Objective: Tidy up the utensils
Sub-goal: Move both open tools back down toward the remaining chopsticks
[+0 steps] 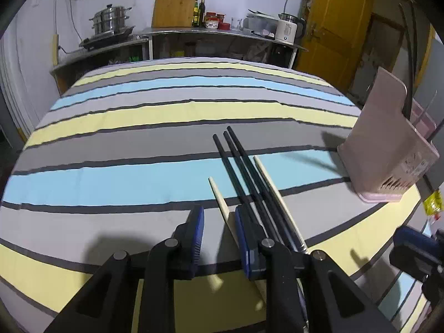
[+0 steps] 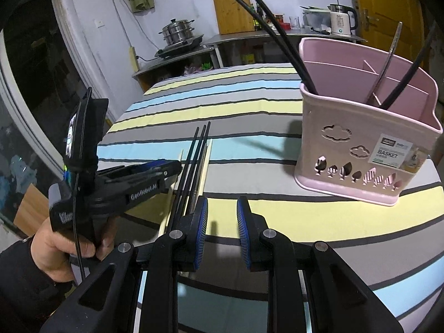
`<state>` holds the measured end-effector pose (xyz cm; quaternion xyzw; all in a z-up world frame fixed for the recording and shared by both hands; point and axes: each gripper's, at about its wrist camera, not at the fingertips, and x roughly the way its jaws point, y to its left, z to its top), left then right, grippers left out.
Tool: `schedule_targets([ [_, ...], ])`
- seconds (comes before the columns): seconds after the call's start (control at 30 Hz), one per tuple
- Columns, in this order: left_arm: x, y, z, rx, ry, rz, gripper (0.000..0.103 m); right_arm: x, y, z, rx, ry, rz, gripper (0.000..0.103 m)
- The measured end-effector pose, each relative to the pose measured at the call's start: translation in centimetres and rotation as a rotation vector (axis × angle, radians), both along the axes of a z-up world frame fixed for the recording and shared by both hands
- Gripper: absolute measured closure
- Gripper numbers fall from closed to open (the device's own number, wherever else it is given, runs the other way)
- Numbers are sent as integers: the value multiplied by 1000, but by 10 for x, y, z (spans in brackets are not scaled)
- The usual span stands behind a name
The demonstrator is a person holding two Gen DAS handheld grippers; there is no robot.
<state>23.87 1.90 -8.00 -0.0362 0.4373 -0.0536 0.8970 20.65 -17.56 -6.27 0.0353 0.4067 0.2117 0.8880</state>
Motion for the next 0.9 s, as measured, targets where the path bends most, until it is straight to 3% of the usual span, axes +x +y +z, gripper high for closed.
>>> schedule_targets([
  [0.33,-11,27,0,1,3,39,83,27,19,-15,-34,18,16,81],
  [0.63,-13,41,0,-40,1,31,84,68,52,-37,-105,41,39,81],
  [0.9,-14,45,-2,-69,-10,30,84,80,64,-43,-123,51,57,81],
])
